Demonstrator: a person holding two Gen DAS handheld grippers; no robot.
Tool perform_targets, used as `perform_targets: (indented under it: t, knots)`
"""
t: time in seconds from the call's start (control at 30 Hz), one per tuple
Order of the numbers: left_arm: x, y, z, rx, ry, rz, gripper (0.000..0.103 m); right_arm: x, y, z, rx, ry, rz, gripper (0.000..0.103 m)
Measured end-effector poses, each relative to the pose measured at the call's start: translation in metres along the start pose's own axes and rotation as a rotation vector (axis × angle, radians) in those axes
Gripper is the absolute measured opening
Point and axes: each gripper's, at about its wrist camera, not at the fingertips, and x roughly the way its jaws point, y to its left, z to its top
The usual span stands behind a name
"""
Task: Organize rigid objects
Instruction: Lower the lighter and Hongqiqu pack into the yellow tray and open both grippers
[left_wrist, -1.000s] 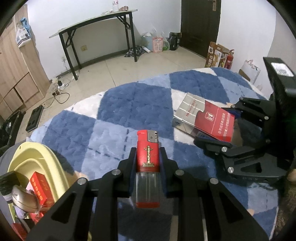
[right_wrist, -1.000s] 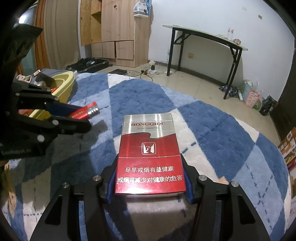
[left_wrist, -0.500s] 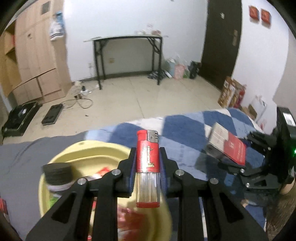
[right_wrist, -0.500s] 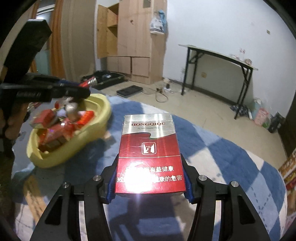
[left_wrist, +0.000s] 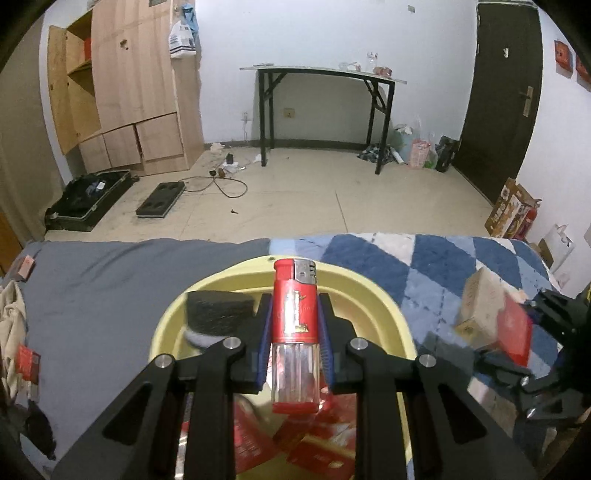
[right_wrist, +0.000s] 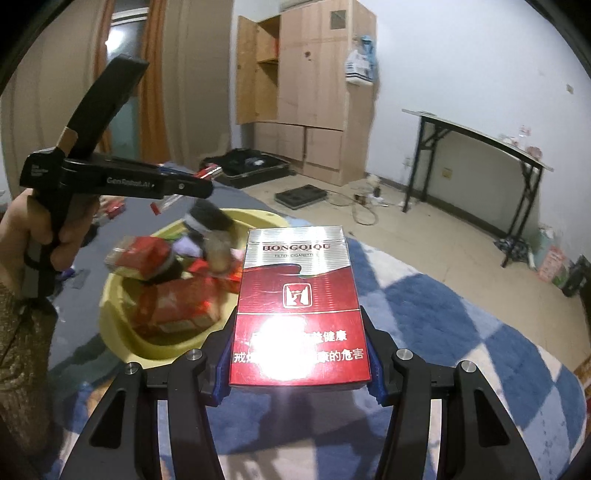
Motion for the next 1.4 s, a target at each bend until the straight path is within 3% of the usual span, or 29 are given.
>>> perform_targets:
  t: [0.17,0.3,0.6,1.03,1.07,1.13,1.17,1.2,1.27,1.33,1.4]
  knots:
    - [-0.002,0.023,-0.007,-0.031,0.022,0.03,0.024,0.029,0.044,0.024,-0.141,0.079,0.045,0.055]
    - [0.023,0.043,-0.012,-0.093,0.09,0.041,0.024,0.062,0.069,0.044,-0.217,0.131,0.084,0.055]
    - [0.072,0.053,-0.029,-0.128,0.26,0.165,0.024,0.102,0.068,0.041,-0.232,0.188,0.108,0.055]
    - [0.076,0.055,-0.026,-0.154,0.277,0.157,0.026,0.121,0.067,0.053,-0.218,0.189,0.143,0.055]
    - [0.077,0.055,-0.026,-0.154,0.281,0.166,0.032,0.121,0.065,0.052,-0.206,0.187,0.153,0.055]
    - [0.076,0.053,-0.024,-0.152,0.279,0.19,0.054,0.119,0.062,0.048,-0.188,0.179,0.156,0.062]
    - [0.076,0.054,-0.024,-0.157,0.273,0.198,0.079,0.119,0.061,0.046,-0.184,0.173,0.144,0.064]
    - [0.076,0.054,-0.022,-0.17,0.256,0.206,0.097,0.117,0.059,0.044,-0.181,0.166,0.149,0.063]
    - [0.074,0.052,-0.021,-0.183,0.25,0.226,0.098,0.114,0.058,0.041,-0.171,0.158,0.169,0.068]
    - [0.067,0.048,-0.018,-0.169,0.247,0.246,0.098,0.107,0.057,0.039,-0.165,0.138,0.16,0.087]
    - [0.047,0.041,-0.011,-0.159,0.194,0.265,0.1,0.098,0.055,0.038,-0.163,0.113,0.147,0.094]
